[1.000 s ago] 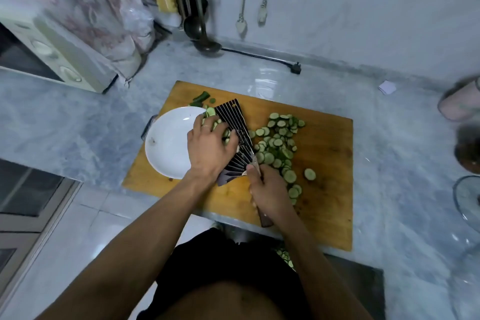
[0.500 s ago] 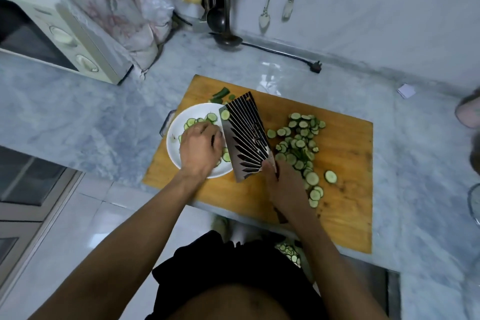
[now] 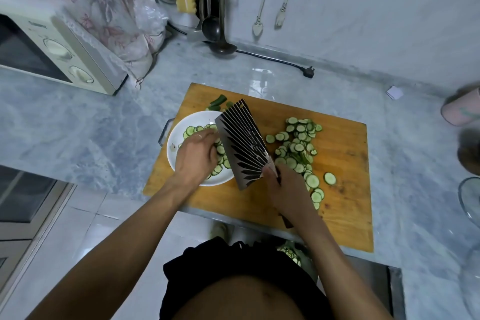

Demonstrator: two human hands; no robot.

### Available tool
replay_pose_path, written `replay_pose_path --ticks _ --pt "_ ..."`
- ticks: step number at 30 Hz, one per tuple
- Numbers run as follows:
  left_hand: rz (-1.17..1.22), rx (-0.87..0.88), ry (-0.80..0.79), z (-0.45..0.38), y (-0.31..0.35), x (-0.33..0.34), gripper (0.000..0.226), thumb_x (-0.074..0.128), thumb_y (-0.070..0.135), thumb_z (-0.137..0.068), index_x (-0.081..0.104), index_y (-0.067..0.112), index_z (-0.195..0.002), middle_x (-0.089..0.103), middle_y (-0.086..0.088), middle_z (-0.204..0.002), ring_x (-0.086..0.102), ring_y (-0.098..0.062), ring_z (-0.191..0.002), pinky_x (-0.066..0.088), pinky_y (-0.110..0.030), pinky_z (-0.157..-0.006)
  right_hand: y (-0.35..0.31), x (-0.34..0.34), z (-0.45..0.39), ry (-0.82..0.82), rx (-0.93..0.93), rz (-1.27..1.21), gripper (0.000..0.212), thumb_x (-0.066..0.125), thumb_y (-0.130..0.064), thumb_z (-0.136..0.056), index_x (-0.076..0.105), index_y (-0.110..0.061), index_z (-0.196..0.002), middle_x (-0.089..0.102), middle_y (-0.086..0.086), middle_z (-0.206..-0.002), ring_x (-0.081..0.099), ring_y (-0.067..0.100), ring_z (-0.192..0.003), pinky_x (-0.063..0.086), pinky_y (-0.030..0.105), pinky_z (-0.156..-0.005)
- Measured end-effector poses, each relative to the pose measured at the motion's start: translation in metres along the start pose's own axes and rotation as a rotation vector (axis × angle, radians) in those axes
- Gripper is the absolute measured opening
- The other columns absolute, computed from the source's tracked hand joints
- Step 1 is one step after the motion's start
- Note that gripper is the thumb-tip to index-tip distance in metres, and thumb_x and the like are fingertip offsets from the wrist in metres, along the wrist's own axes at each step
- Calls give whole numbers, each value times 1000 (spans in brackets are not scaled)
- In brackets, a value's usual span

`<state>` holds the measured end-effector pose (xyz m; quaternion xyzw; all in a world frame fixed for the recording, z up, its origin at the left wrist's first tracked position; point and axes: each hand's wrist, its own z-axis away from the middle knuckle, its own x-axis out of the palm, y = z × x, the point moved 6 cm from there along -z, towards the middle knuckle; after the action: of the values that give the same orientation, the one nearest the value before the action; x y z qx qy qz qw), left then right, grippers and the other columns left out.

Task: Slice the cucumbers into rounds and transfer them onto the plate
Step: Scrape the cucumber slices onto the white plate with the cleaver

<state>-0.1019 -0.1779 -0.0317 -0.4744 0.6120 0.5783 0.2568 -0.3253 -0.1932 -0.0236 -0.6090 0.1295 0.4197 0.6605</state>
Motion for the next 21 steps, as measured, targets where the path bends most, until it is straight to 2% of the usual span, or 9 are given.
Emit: replay_pose_path --ticks 3,6,8,10,11,13,16,19,21 --pt "90 22 1 8 8 1 39 48 9 -78 73 9 -108 69 -7 -117 63 -31 -105 55 -39 -76 3 -5 6 5 24 -39 33 46 -39 -102 48 -18 -77 53 0 -66 47 12 -55 31 21 -48" --pt "207 -54 49 16 20 0 36 49 11 -85 72 10 -113 68 -6 -122 61 -27 -110 49 -33 -89 18 -17 16 28 99 -132 37 44 -44 -102 56 -15 -83 56 5 -64 54 20 -55 39 33 -50" --pt "298 -69 70 19 36 3 31 54 9 -89 71 10 -115 67 -7 -123 60 -24 -113 44 -28 -94 29 -30 27 89 126 -179 39 43 -45 -102 58 -14 -86 53 1 -60 54 17 -51 41 34 -48" --pt "389 -46 93 19 60 6 28 56 9 -90 71 10 -114 68 -6 -121 61 -22 -112 47 -30 -96 43 -45 42 169 156 -249 38 42 -44 -103 59 -13 -88 52 1 -56 52 8 -44 39 25 -42" --pt "416 -11 94 19 72 12 27 58 9 -90 70 10 -114 69 -6 -119 62 -22 -110 49 -31 -94 53 -52 50 212 183 -290 38 42 -44 -102 60 -13 -90 52 2 -55 51 8 -42 38 22 -41" --pt "421 54 58 19 98 29 28 60 14 -90 68 10 -117 67 -8 -121 62 -23 -109 51 -36 -93 73 -67 66 296 255 -347 40 41 -48 -101 59 -14 -91 52 6 -51 53 16 -41 41 29 -42" --pt "337 66 -103 24 125 67 53 64 38 -84 60 15 -131 50 -9 -143 50 -28 -126 45 -39 -102 109 -82 88 409 366 -354 42 40 -50 -102 58 -15 -88 55 12 -50 55 23 -41 47 36 -46" --pt "105 224 -280 38 146 106 96 61 71 -72 36 21 -149 15 -13 -161 19 -34 -146 23 -49 -115 146 -89 110 498 464 -376 42 40 -49 -102 59 -13 -90 57 9 -50 57 23 -43 50 33 -48" --pt "-34 298 -378 46 154 127 112 50 85 -66 18 25 -155 -2 -13 -163 2 -34 -149 9 -55 -118 168 -90 122 517 517 -379 42 40 -49 -102 60 -14 -90 59 7 -52 58 20 -43 50 31 -48"
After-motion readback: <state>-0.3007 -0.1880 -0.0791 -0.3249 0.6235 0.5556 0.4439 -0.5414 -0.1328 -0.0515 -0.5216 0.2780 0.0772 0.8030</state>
